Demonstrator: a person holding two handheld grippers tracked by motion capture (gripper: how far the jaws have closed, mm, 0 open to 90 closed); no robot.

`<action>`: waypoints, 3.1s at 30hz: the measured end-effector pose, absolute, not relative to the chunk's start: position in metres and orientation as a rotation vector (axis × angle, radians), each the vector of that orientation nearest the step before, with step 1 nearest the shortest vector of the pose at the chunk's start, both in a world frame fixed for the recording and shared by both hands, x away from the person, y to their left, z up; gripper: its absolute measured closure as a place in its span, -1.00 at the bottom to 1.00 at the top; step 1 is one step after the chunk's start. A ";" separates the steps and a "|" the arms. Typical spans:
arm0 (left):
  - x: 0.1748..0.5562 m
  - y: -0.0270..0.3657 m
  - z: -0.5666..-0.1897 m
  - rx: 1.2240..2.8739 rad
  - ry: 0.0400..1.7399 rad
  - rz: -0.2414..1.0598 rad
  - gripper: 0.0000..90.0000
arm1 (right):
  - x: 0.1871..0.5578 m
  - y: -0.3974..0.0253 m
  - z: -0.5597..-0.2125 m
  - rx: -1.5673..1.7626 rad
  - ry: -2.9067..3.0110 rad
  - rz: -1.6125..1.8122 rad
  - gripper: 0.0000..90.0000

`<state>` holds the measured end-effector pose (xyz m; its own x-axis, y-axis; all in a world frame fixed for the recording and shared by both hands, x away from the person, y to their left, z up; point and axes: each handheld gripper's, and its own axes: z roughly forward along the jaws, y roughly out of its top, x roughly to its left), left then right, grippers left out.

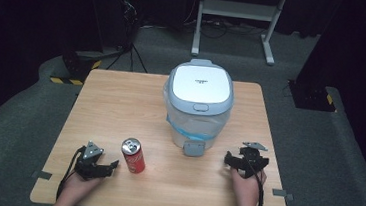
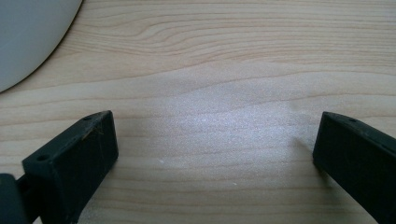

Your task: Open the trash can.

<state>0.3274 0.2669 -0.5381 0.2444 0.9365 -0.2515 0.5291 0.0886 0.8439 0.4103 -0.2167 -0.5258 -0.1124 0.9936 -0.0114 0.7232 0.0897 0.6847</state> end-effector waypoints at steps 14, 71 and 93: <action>0.327 0.266 -0.538 1.563 1.422 0.549 -0.54 | 0.408 -0.219 -0.526 1.660 1.920 0.748 -1.00; 0.327 0.265 -0.538 1.544 1.417 0.548 -0.50 | 0.365 -0.146 -0.489 1.310 2.106 0.994 -0.19; 0.326 0.265 -0.538 1.558 1.396 0.539 -0.48 | 0.368 -0.106 -0.486 1.234 2.121 1.025 0.24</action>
